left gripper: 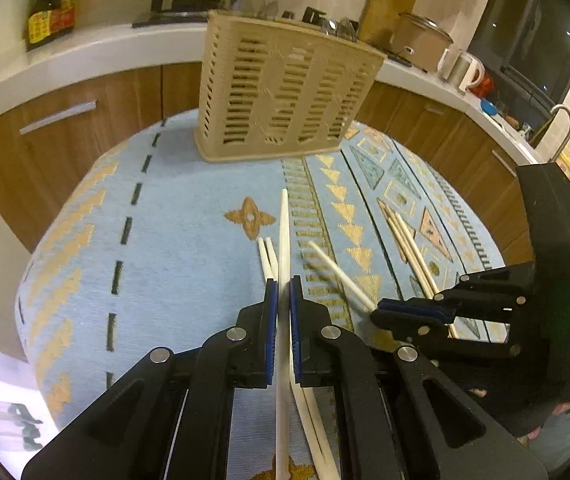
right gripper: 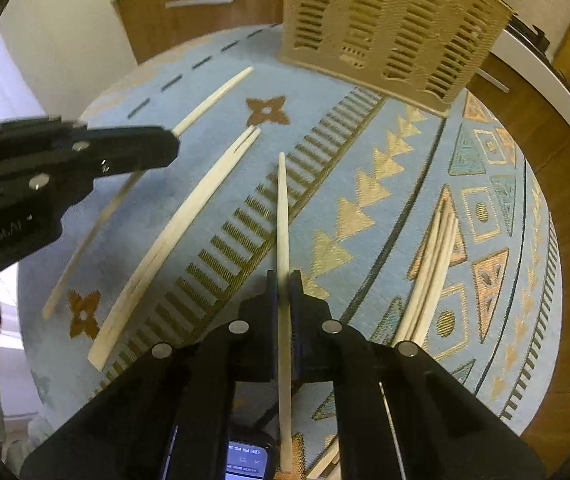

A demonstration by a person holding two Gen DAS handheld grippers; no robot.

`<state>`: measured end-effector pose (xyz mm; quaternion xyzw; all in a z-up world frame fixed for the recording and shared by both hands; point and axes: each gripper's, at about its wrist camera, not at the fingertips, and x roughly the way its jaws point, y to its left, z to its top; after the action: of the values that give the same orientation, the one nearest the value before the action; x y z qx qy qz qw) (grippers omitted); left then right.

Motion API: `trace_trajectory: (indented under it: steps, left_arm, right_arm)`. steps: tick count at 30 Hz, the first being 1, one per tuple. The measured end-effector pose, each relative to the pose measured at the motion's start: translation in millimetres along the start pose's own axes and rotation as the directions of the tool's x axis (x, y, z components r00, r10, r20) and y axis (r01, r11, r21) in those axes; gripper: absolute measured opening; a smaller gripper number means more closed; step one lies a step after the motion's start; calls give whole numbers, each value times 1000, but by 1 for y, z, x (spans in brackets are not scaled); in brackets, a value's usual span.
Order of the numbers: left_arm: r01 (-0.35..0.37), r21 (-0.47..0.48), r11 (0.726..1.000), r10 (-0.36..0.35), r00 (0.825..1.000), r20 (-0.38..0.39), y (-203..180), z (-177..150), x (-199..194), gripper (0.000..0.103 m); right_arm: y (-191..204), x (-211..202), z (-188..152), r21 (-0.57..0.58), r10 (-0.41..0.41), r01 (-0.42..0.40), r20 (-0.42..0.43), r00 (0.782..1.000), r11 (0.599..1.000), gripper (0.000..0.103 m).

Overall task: Organize utensils
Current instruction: 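Grasp a wooden chopstick with the left tool while the right tool grasps another, then lift both held chopsticks and lower them upright into the basket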

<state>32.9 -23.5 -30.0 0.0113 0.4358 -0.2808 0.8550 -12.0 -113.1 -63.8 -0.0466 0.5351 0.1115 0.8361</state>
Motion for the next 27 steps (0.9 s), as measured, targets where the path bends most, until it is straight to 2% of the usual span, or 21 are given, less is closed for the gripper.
trace_trajectory:
  steps: [6,10,14,19,22,27]
  left_arm:
    - [4,-2,1000,-4,998,70,0,15,-18,4]
    - [16,7,1000,-17,991,134,-3,28,-32,4]
    - [27,-12,1000,-25,990,142,0,46,-37,4]
    - [44,-16,999,-40,979,199,6,70,-46,4]
    - [58,-17,998,-52,967,249,8,92,-54,4]
    - [89,-18,996,-77,928,364,7,134,-68,4]
  right_arm:
    - [-24,-33,4,29,58,-62,118,991,998,4]
    - [-40,-58,13,34,115,-125,215,970,992,4]
    - [-50,-83,25,31,130,-146,299,945,989,4]
    - [-61,-104,45,43,142,-171,383,913,984,4]
    - [-73,-113,62,50,129,-166,429,894,985,4]
    - [-93,-129,88,57,125,-178,506,854,982,4]
